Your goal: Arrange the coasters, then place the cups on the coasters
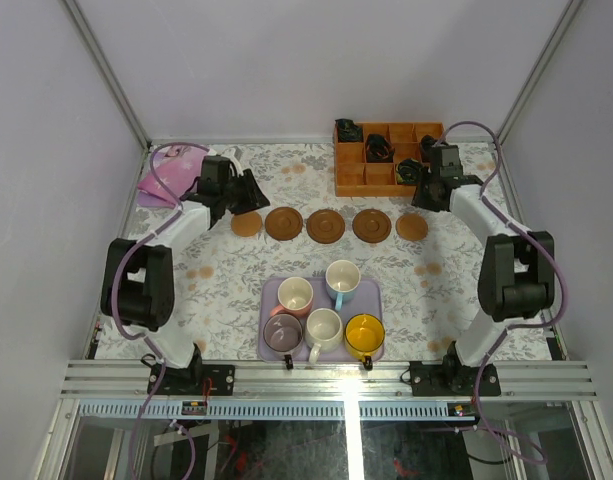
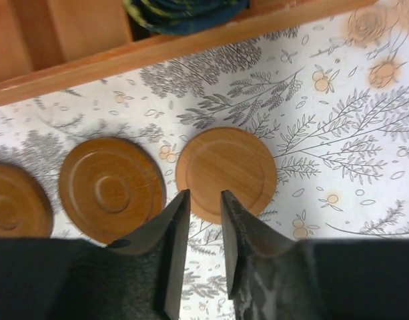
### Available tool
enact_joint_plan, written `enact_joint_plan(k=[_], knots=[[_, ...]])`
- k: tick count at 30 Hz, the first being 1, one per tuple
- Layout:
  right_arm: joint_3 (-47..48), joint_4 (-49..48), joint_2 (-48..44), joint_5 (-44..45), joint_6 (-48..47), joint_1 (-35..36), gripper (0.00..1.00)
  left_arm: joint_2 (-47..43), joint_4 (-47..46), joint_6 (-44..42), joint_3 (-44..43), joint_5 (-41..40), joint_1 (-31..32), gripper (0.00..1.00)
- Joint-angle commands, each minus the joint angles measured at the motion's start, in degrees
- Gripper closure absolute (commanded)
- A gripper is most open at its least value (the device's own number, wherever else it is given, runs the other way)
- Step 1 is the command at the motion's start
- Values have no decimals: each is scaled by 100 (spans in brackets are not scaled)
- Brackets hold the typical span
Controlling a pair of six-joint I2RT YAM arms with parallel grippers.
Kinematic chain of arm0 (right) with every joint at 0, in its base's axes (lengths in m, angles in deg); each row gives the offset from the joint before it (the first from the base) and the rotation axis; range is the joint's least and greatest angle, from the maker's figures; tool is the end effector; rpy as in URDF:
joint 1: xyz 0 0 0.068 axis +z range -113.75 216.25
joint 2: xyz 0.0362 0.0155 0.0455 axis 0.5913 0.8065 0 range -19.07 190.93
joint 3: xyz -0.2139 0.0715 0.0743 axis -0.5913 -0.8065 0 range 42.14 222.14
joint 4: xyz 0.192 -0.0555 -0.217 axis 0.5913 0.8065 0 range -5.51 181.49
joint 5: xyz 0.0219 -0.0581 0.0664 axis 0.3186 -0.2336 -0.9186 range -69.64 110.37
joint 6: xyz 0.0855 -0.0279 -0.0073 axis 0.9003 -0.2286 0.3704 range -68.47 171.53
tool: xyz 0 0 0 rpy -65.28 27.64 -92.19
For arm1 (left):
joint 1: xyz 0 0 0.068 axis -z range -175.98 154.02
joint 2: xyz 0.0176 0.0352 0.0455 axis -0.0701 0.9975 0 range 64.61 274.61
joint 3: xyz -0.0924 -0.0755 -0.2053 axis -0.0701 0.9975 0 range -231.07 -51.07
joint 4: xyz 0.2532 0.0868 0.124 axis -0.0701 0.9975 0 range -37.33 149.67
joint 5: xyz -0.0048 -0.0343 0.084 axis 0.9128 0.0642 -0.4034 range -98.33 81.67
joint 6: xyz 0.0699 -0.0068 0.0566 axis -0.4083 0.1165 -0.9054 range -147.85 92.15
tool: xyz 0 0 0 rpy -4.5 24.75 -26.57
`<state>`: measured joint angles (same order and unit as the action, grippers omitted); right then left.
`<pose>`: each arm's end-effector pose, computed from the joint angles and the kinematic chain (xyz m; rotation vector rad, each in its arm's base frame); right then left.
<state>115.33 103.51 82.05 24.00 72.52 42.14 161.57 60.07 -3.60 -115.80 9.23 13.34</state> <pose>0.4435 0.0406 0.1451 0.3442 2.3683 0.1454 0.4233 -0.0941 0.1440 -0.1332 2.3048 -0.6530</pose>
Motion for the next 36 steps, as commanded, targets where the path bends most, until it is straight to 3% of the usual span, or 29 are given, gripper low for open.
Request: enact_joint_plan(k=[1,5,14,22,36], knots=[[-9,221,-693,163,-123,263,62,-333,-10,-191,-14,-87,-30,59],[-83,531,-1068,275,-168,584,43,-670,67,-271,173,-10,-25,52],[-499,1400,-2067,318,-107,1548,0,-1917,890,-436,1068,330,-20,22],[-832,1890,-2863,-8,379,2171,0,-3155,2088,-670,1453,620,8,5],[-1794,2007,-3814,132,1277,3603,0,-3226,1513,-410,1845,864,112,3]])
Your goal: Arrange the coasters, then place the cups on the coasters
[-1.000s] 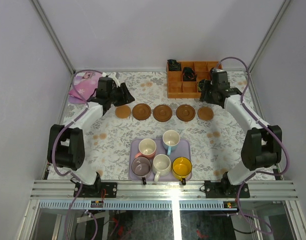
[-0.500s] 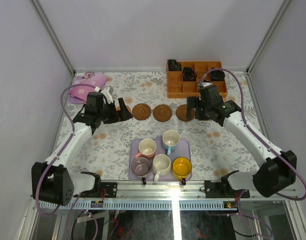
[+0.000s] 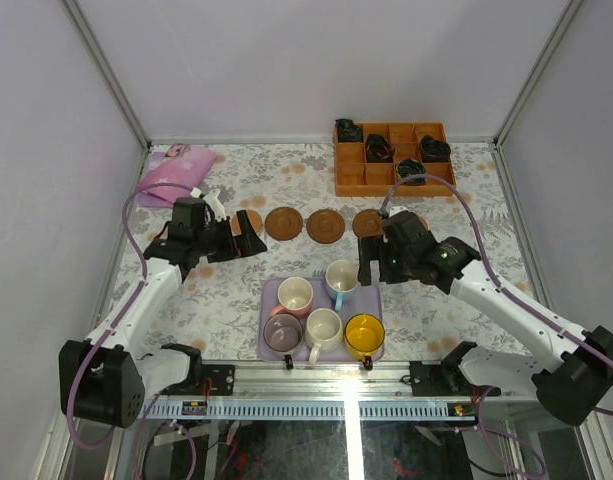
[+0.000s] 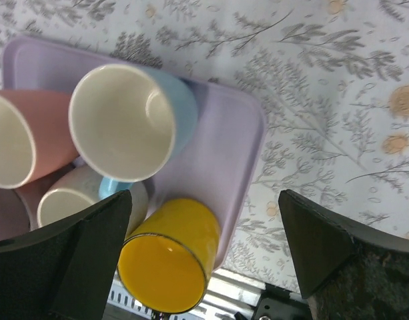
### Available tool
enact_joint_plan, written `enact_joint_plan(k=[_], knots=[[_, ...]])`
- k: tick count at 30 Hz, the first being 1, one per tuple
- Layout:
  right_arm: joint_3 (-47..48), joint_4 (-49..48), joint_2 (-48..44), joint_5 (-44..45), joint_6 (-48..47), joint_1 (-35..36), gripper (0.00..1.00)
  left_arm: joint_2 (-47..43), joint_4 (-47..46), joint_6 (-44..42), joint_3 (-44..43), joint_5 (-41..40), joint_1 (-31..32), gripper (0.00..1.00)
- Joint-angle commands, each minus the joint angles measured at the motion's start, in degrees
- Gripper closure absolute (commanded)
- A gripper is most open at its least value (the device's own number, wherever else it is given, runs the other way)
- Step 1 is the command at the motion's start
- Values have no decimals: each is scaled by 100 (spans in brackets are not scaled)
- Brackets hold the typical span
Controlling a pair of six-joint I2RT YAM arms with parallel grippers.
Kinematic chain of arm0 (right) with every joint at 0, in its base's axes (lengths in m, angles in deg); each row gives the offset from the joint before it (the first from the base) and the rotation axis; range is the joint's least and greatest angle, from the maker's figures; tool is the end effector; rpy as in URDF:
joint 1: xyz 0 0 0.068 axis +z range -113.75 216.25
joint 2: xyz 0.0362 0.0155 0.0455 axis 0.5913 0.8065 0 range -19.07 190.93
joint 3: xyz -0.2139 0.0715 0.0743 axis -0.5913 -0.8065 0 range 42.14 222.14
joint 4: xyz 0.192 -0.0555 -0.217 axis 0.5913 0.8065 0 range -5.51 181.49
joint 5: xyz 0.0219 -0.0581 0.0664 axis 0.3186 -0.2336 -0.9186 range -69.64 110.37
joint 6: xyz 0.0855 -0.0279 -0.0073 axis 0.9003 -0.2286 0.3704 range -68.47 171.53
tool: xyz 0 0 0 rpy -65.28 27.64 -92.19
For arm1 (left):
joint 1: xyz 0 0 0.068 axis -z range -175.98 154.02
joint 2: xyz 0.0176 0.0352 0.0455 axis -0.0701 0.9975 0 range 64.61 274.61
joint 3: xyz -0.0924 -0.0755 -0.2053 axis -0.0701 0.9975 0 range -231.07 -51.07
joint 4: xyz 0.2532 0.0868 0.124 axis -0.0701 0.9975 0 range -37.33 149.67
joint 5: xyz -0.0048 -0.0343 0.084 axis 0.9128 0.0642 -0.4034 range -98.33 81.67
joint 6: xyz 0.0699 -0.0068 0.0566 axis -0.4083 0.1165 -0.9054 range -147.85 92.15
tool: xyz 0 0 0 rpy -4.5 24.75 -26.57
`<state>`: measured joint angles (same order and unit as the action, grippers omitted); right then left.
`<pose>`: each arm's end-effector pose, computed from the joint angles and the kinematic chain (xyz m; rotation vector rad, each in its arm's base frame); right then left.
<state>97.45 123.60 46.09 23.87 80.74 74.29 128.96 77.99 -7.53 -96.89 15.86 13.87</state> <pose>0.2493 0.1888 0.2143 -0.1622 2.4704 0.4499 0.3027 -0.0861 0.1839 -0.0007 2.3745 -0.7513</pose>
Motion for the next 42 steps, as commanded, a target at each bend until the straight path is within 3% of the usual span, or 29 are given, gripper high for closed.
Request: enact_joint_plan(k=[1,9,16,38,42], knots=[[-15,-33,-231,225,532,491,1,60,-266,-45,-62,214,65,3],[-65,-392,30,441,909,1229,1,109,-362,-58,-62,169,105,2],[323,-306,945,806,1120,1752,1,322,-467,-165,-125,66,124,1],[289,-154,1650,1328,1738,1869,0,192,-801,-143,-35,-24,123,0],[156,-110,1586,1434,1819,1866,6,183,-860,-105,9,-26,123,0]])
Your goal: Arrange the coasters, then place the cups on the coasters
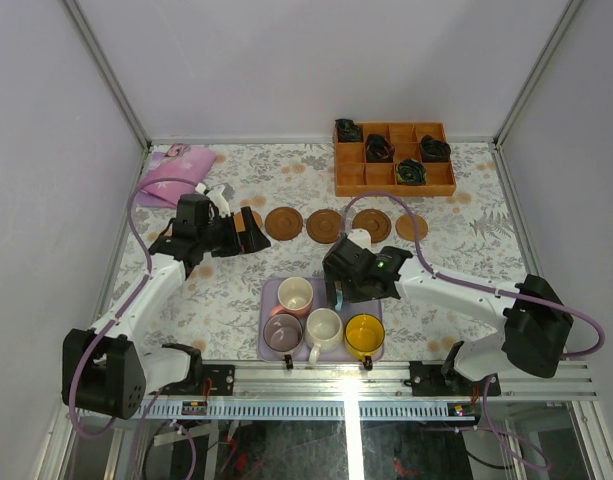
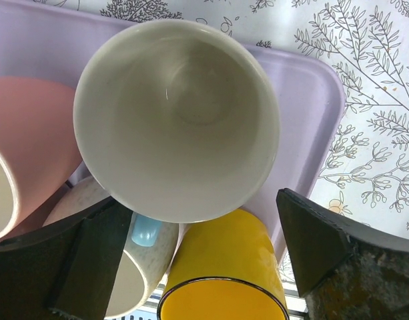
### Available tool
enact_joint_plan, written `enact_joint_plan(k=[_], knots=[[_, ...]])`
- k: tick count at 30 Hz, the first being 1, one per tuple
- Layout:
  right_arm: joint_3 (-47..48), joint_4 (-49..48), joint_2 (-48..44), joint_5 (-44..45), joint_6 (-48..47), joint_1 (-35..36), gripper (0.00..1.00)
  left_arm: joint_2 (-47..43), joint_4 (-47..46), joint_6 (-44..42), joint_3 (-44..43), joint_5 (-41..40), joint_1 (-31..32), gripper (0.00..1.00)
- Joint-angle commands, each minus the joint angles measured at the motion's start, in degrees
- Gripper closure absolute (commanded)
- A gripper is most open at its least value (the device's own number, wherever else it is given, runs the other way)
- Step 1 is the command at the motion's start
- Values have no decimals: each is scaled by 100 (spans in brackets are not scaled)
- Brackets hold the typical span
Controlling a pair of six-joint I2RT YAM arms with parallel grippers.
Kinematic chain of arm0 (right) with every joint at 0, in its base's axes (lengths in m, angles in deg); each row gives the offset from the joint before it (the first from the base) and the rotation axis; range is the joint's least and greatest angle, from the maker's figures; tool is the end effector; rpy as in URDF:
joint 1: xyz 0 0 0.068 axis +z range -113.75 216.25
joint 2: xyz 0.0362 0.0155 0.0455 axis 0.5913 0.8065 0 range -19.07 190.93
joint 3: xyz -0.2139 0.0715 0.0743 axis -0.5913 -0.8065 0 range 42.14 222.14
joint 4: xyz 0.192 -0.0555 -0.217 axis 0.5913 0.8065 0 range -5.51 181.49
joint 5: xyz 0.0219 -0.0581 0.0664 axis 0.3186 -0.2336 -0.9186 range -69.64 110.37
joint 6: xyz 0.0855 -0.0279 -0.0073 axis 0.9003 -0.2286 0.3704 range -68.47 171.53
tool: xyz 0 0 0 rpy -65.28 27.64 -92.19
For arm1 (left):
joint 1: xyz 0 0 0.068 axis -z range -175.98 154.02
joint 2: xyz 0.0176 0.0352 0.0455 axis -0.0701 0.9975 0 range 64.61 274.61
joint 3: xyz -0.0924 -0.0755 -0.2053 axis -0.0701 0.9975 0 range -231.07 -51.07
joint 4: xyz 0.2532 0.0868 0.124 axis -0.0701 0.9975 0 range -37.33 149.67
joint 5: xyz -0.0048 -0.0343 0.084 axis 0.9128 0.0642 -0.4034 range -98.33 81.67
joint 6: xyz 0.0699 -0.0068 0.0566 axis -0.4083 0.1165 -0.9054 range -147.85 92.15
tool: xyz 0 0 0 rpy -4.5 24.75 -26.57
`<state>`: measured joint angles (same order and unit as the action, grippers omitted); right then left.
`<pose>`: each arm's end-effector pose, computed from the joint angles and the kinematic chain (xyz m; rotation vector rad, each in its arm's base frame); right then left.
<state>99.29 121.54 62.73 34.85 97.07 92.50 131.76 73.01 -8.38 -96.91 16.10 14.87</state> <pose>0.2056 0.2712 0.1420 -0.1610 2.6184 0.3026 0.3129 -0.0939 0.1789 0.0507 2.3360 -0.7588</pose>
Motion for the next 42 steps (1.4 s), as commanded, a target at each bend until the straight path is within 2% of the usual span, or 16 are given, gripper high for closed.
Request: enact_joint_plan(k=[1,6,9,20,28,31,32,36,42], knots=[[-65,81,-108,357,204,44,8,-97,-371,-11,18,-51,18,0],[-117,-19,-127,330,190,44,30,-82,-389,-8,39,-106,22,0],[-112,-33,-25,279,171,46,38,-77,-405,8,58,-105,22,0],[-44,-61,173,164,84,45,42,-166,-452,66,178,-165,15,0],[-138,64,223,192,172,49,77,-123,-454,94,164,-167,22,0],[-124,82,284,216,148,44,97,-105,-452,100,171,-169,21,0],[-114,76,296,237,125,48,100,-102,-452,100,170,-171,22,0],[-72,25,266,428,5,44,100,-133,-438,106,180,-216,22,0],[52,-156,-38,1313,-285,44,100,-191,-473,136,102,-389,15,0]])
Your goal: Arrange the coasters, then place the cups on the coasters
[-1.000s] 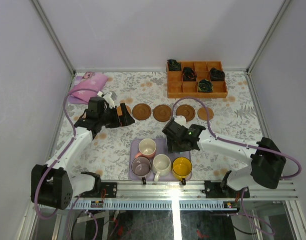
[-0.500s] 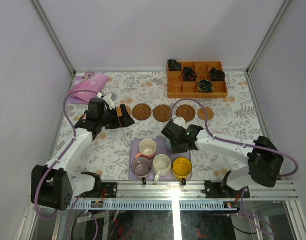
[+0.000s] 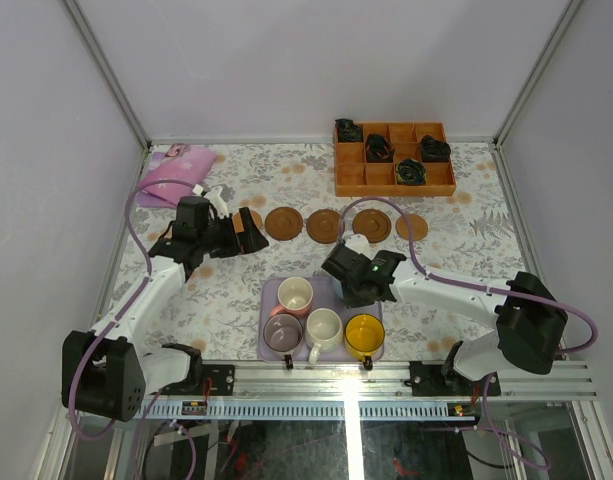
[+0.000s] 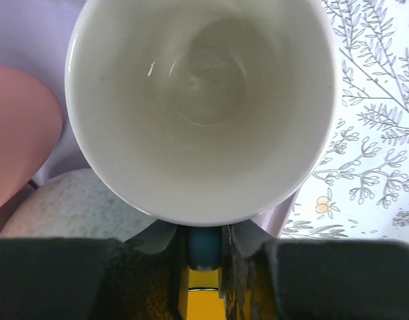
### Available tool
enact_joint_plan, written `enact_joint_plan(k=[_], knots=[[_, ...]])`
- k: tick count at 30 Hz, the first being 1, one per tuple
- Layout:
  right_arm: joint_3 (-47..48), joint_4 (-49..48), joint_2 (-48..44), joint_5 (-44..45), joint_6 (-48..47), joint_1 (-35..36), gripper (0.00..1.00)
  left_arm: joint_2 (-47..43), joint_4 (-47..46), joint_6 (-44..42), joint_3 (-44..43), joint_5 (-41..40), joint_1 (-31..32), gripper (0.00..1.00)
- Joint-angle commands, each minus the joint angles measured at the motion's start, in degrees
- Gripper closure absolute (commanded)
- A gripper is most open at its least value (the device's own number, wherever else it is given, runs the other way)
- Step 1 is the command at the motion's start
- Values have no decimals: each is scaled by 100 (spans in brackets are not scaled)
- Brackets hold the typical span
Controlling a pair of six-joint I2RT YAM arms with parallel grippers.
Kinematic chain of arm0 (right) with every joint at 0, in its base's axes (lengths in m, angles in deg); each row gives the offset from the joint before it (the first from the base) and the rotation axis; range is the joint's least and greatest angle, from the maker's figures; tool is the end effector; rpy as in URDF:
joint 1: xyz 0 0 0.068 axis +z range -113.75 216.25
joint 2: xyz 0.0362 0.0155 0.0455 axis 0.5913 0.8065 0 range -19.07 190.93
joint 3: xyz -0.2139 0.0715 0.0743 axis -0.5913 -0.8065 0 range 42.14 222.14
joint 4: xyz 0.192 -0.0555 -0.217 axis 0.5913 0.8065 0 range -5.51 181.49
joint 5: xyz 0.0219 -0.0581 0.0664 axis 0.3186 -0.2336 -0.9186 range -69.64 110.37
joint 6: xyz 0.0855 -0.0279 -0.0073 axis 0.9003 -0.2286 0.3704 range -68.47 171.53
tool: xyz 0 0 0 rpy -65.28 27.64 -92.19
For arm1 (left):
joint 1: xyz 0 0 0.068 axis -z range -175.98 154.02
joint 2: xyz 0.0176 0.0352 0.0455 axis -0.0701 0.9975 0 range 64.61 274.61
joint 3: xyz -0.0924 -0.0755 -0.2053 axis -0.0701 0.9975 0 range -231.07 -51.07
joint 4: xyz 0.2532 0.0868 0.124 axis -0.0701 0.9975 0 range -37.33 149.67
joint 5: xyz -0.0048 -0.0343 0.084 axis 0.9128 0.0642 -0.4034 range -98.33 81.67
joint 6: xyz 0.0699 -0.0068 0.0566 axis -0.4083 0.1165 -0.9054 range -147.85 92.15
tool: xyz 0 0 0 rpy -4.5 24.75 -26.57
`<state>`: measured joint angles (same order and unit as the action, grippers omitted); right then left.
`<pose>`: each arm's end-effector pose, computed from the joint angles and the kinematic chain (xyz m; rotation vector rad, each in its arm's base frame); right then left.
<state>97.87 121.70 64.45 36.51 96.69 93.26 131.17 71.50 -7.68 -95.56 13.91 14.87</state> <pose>0.2010 0.2684 0.1243 -0.1902 2.6382 0.2203 0.3128 -0.0910 0.1749 0.0192 2.3258 -0.7216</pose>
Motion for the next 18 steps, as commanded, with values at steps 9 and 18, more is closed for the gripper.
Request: enact_joint_plan(k=[9,18], knots=[[504,-351,-590,2350,-964,-53,100,141,-368,13,-379,-310,22,0],[60,-1283,-1207,2111,-1765,-1290,100,553,-461,-26,-740,-305,20,0]])
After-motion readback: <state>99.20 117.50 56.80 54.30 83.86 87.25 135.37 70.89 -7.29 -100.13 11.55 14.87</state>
